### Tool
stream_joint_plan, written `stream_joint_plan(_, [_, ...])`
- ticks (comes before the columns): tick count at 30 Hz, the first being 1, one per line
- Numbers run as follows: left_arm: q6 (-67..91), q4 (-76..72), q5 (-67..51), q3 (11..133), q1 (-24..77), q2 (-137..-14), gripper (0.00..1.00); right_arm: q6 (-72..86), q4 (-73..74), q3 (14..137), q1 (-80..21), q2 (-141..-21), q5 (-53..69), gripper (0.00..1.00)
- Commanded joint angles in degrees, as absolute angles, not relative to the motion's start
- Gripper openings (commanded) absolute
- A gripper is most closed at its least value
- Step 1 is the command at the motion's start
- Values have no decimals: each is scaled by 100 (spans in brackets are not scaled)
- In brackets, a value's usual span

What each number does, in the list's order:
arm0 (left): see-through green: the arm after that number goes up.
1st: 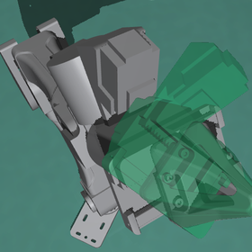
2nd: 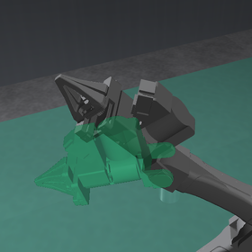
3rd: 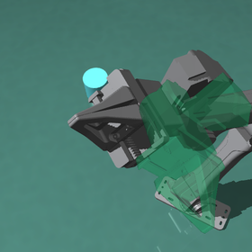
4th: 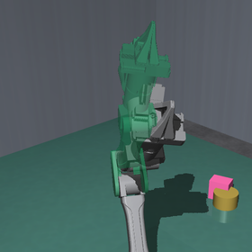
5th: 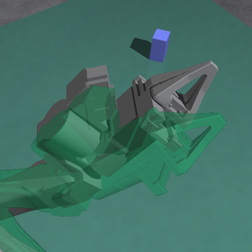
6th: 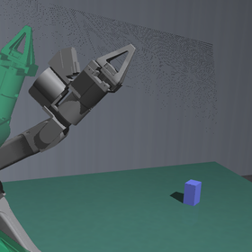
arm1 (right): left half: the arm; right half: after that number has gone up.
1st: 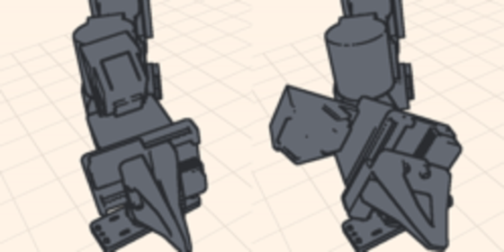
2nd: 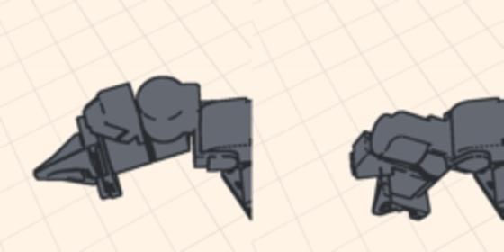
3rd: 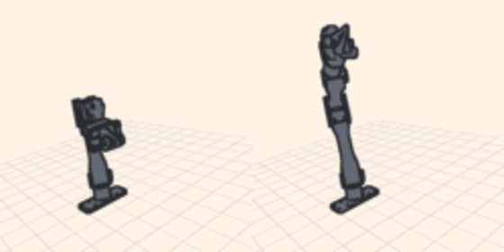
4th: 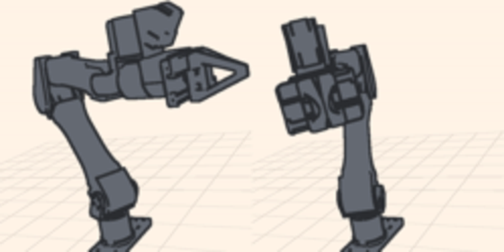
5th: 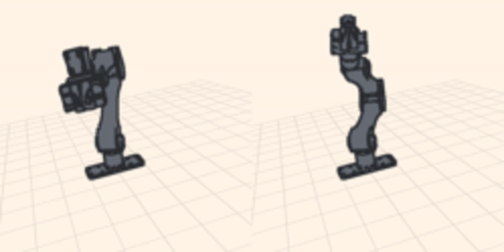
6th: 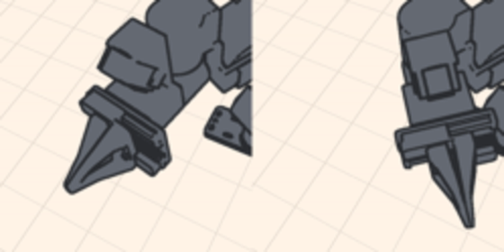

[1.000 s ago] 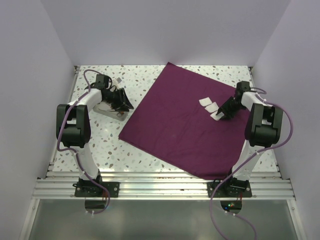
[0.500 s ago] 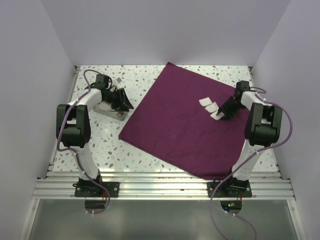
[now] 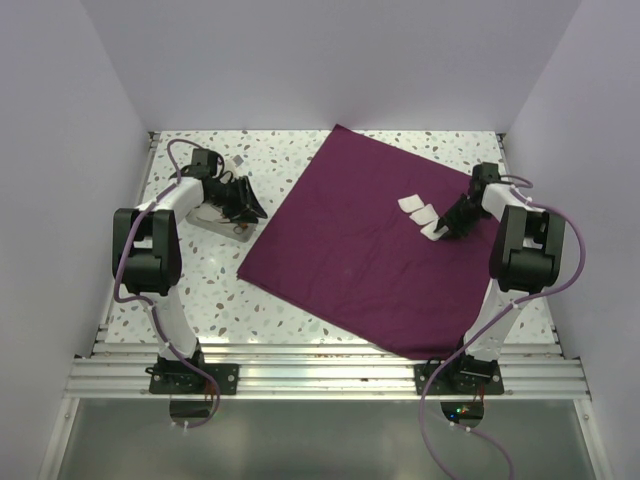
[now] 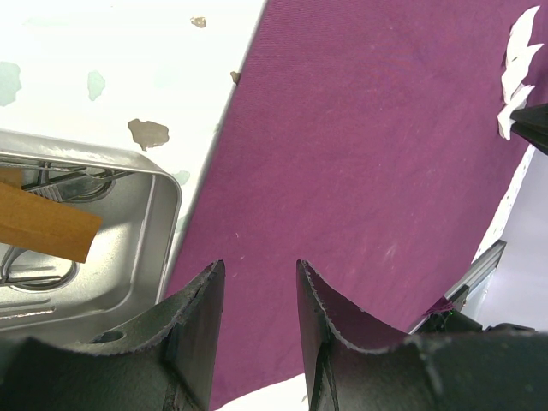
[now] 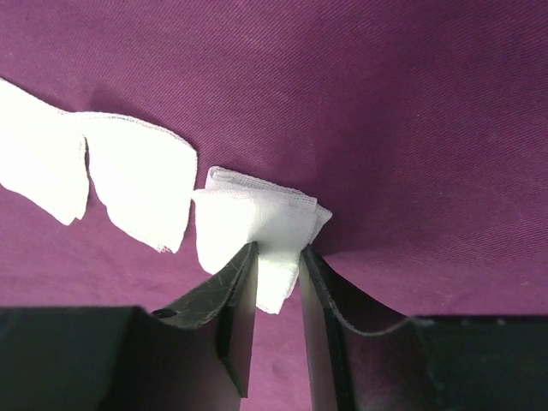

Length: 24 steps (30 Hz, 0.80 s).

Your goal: Prepare the surgical pack

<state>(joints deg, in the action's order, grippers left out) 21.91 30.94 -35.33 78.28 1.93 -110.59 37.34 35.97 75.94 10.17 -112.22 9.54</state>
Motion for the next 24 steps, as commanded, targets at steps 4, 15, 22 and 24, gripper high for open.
stream_joint_plan(4, [2162, 3041, -3595, 7937, 158, -11004, 43, 3709, 3480, 7550, 1002, -11197, 756, 23])
stream_joint_plan(15, [2162, 3015, -3586, 7875, 158, -10881, 43, 3621, 3691, 8024, 1002, -11408, 738, 18])
stream_joint_plan(22, [2171, 2980, -3603, 7805, 158, -10793, 43, 3595, 3893, 8200, 1002, -11496, 738, 6])
stream_joint_plan(24, [2171, 2971, -3612, 7796, 167, -10775, 43, 3568, 3911, 8218, 993, -11522, 782, 0])
